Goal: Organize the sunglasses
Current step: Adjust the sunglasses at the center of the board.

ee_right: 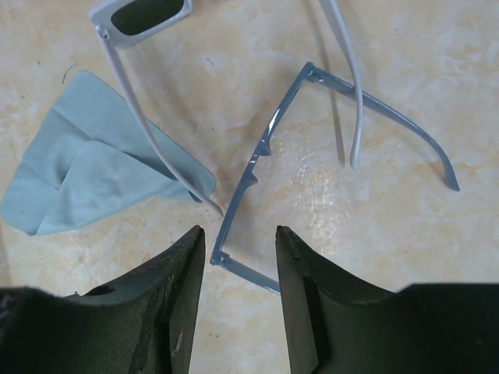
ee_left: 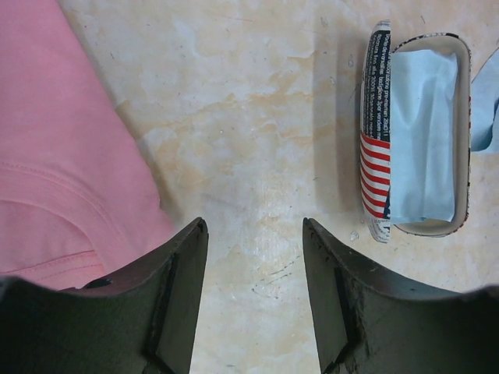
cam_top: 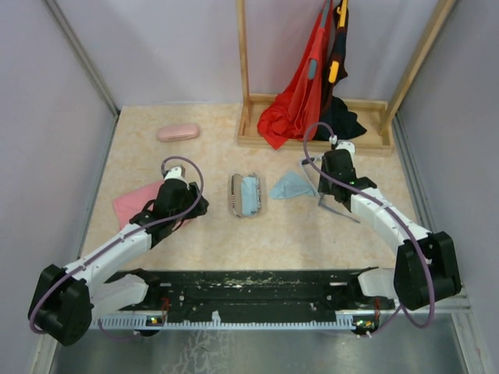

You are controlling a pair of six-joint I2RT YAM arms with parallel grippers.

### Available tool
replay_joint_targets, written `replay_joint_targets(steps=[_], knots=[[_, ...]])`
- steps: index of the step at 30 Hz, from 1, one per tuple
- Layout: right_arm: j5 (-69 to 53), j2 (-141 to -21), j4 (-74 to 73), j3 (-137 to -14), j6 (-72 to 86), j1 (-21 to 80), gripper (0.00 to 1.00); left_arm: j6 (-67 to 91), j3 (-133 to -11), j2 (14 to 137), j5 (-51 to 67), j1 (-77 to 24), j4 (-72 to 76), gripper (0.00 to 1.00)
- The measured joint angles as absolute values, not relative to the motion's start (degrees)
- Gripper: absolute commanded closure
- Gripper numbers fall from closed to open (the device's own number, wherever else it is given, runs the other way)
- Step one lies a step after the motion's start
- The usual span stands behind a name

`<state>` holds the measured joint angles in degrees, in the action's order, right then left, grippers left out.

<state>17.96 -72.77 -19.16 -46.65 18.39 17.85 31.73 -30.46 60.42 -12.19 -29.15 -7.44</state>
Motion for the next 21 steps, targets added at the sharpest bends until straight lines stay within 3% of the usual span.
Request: replay_joint_targets(steps=[11,21], knots=[[7.8,-73.1,-26.1,-46.9,13.2,15.6,0.27,31.6,-30.3,58.5,-10.0,-29.1,-8.1,0.42],[0.4,-80.9,-29.0,-48.4,3.1,15.2,0.28,31.2,-30.3,58.1,-8.7,-29.1,-8.3,0.42]])
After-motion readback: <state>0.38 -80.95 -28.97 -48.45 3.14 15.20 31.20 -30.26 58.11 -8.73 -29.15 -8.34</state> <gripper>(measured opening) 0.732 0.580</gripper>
